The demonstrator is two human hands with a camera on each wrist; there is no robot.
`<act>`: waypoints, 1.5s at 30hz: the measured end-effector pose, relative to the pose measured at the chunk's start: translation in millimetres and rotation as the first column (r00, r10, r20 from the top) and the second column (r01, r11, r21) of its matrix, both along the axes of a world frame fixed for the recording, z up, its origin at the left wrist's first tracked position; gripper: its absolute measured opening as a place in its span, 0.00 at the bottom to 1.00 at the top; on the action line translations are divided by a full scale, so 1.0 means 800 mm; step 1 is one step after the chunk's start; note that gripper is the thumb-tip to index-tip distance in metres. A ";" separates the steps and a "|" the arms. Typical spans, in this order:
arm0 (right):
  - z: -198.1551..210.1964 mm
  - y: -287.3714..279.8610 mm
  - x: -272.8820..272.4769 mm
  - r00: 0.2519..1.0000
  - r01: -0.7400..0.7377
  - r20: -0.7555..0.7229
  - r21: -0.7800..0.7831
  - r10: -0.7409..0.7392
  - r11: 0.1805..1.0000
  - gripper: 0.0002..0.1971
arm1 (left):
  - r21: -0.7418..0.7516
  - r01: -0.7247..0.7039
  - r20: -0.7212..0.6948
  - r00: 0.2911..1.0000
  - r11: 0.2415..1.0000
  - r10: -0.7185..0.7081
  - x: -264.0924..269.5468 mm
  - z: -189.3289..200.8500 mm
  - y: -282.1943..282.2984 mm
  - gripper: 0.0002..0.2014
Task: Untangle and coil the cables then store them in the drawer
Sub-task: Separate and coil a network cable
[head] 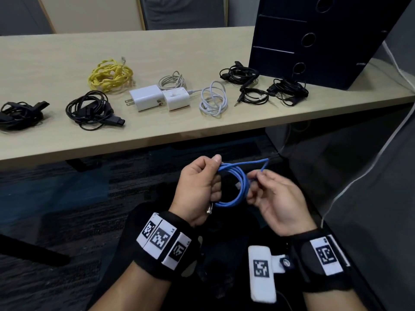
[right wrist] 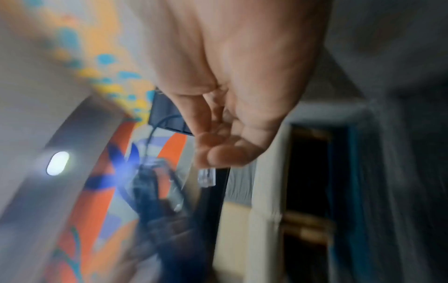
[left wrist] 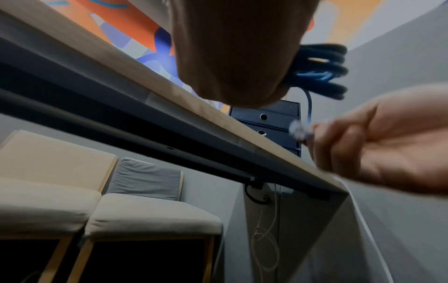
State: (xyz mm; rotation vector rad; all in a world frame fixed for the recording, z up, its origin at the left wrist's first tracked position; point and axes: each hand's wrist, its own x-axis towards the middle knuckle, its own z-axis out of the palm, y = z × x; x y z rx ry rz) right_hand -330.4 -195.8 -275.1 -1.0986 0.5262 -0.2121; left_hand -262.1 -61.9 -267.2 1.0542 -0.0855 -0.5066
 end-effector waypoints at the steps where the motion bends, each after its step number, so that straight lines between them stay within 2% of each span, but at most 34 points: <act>1: 0.004 0.011 0.002 1.000 -0.016 0.021 0.157 0.013 0.987 0.05 | 0.000 -0.024 0.007 1.000 1.000 0.024 0.002 -0.002 -0.001 0.17; 3: 0.008 0.026 0.005 0.998 -0.053 0.031 0.310 0.045 0.949 0.07 | 0.010 -0.063 0.022 0.998 0.998 0.063 0.002 -0.006 -0.002 0.16; 5: 0.009 0.034 0.008 0.997 -0.081 0.026 0.379 0.077 0.922 0.09 | 0.027 -0.093 0.042 0.995 0.995 0.092 0.000 -0.007 -0.005 0.16; 10: 0.003 0.027 0.006 0.991 -0.128 0.015 0.362 0.131 0.923 0.14 | 0.070 -0.156 0.086 0.985 0.985 0.150 -0.002 -0.014 -0.009 0.16; 11: 0.003 0.025 0.006 0.991 -0.130 0.013 0.334 0.133 0.934 0.15 | 0.078 -0.161 0.088 0.984 0.984 0.155 -0.001 -0.016 -0.009 0.15; 13: 0.000 0.022 0.005 0.994 -0.105 -0.006 0.177 0.108 0.979 0.11 | 0.116 -0.161 0.093 0.984 0.980 0.151 -0.001 -0.019 -0.009 0.15; 15: -0.006 0.017 0.003 0.998 -0.040 -0.044 -0.160 0.033 0.986 0.07 | 0.139 -0.162 0.088 0.985 0.977 0.150 0.000 -0.021 -0.010 0.14; 16: -0.009 0.013 0.002 0.998 0.005 -0.051 -0.373 -0.026 0.928 0.05 | 0.148 -0.169 0.087 0.984 0.974 0.158 0.001 -0.021 -0.010 0.14; 17: -0.009 0.011 0.000 0.995 0.055 -0.042 -0.561 -0.094 0.826 0.06 | 0.156 -0.178 0.090 0.982 0.972 0.165 0.003 -0.021 -0.010 0.14; 18: -0.009 0.008 -0.002 0.988 0.098 -0.020 -0.690 -0.154 0.717 0.11 | 0.164 -0.190 0.096 0.980 0.968 0.176 0.005 -0.020 -0.011 0.14; 20: -0.001 0.009 -0.008 0.979 0.145 0.038 -0.821 -0.199 0.553 0.16 | 0.172 -0.213 0.105 0.975 0.962 0.197 0.009 -0.021 -0.013 0.14; 22: 0.009 0.018 -0.013 0.994 0.103 0.080 -0.916 -0.074 0.388 0.16 | 0.180 -0.235 0.110 0.970 0.955 0.218 0.014 -0.025 -0.015 0.14; 24: 0.012 0.027 -0.014 0.987 0.056 0.089 -0.971 0.133 0.234 0.09 | 0.189 -0.250 0.139 0.964 0.950 0.226 0.015 -0.028 -0.016 0.14; 25: 0.011 0.031 -0.013 0.980 0.018 0.051 -0.985 0.191 0.173 0.10 | 0.204 -0.255 0.168 0.960 0.945 0.223 0.015 -0.029 -0.016 0.14; 26: 0.009 0.032 -0.011 0.978 -0.026 -0.001 -0.993 0.209 0.119 0.14 | 0.220 -0.258 0.199 0.956 0.941 0.215 0.014 -0.029 -0.016 0.14; 28: 0.010 0.032 -0.007 0.982 -0.065 -0.051 -0.995 0.181 0.074 0.17 | 0.236 -0.262 0.242 0.948 0.936 0.205 0.012 -0.023 -0.017 0.13; 32: 0.015 0.036 0.001 0.981 -0.030 -0.029 -1.000 0.192 0.003 0.11 | 0.278 -0.278 0.296 0.935 0.919 0.194 0.015 -0.026 -0.014 0.14; 35: 0.019 0.035 0.002 0.969 -0.088 -0.093 -0.996 0.229 -0.030 0.05 | 0.306 -0.276 0.294 0.938 0.911 0.186 0.015 -0.033 -0.011 0.14; 40: 0.028 0.035 0.005 0.933 -0.225 -0.248 -0.967 0.261 -0.117 0.10 | 0.341 -0.276 0.302 0.937 0.899 0.174 0.014 -0.041 -0.012 0.13; 45: 0.022 0.029 0.011 0.929 -0.177 -0.202 -0.978 0.311 -0.107 0.15 | 0.325 -0.235 0.283 0.949 0.916 0.143 0.015 -0.034 -0.012 0.13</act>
